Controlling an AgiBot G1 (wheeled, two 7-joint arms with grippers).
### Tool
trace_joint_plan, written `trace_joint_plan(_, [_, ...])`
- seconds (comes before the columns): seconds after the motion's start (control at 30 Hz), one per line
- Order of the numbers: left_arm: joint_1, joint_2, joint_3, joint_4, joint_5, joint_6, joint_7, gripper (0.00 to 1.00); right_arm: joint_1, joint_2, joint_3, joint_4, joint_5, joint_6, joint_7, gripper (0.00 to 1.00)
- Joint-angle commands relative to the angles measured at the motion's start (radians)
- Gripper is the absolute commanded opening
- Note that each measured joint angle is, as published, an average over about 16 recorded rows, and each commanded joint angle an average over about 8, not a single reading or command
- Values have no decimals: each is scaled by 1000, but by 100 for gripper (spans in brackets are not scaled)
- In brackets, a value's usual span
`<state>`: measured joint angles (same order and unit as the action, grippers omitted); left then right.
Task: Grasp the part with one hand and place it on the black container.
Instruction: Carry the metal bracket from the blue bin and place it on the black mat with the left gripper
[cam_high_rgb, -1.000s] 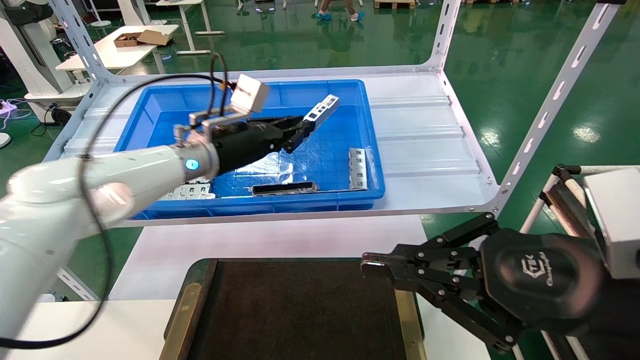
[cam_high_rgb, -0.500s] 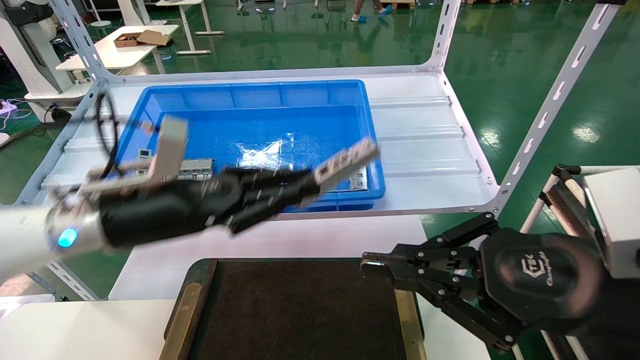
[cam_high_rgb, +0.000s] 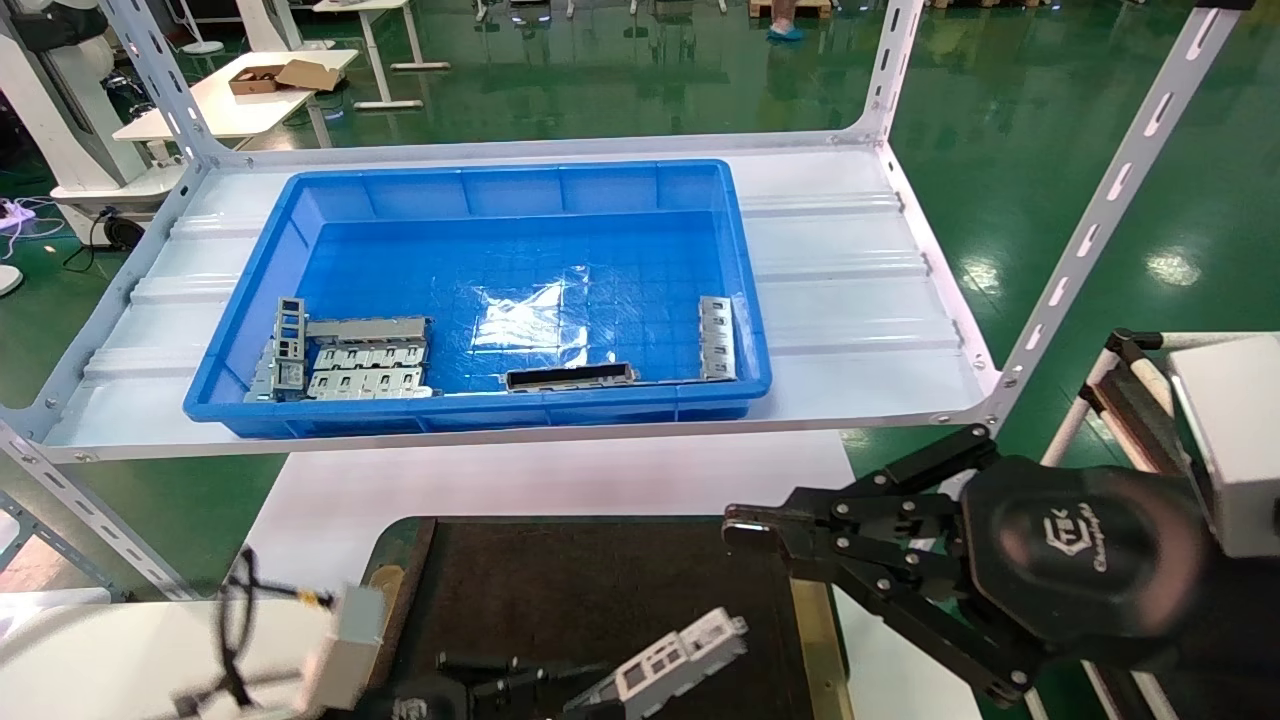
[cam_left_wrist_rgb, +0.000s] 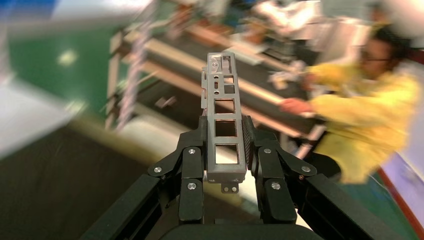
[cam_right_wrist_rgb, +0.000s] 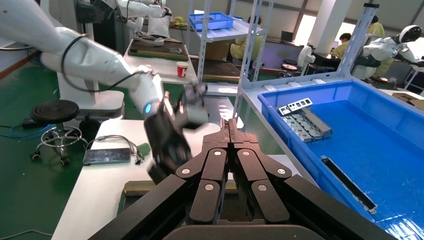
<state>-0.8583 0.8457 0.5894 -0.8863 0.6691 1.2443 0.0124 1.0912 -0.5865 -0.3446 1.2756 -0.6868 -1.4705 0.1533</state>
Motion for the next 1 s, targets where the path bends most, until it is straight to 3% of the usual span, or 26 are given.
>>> trace_joint_plan(0.03, [81,-6,-3,-42,-6,-89,-2,0,0,0,0,0,0,0,0,0])
trace_joint_plan(0.23, [193,85,-17,-86,-6,-402,-10,0,0,0,0,0,0,0,0,0])
trace_joint_plan(0.47, [209,225,-29,-46,-13,-639,-18,0,0,0,0,0,0,0,0,0])
trace_joint_plan(0.7, [191,319,-46,8,-19,-772,-9,0,0,0,0,0,0,0,0,0])
trace_joint_plan(1.0, [194,380,-82,37,-38,-873,3,0,0,0,-1,0,0,0,0,0])
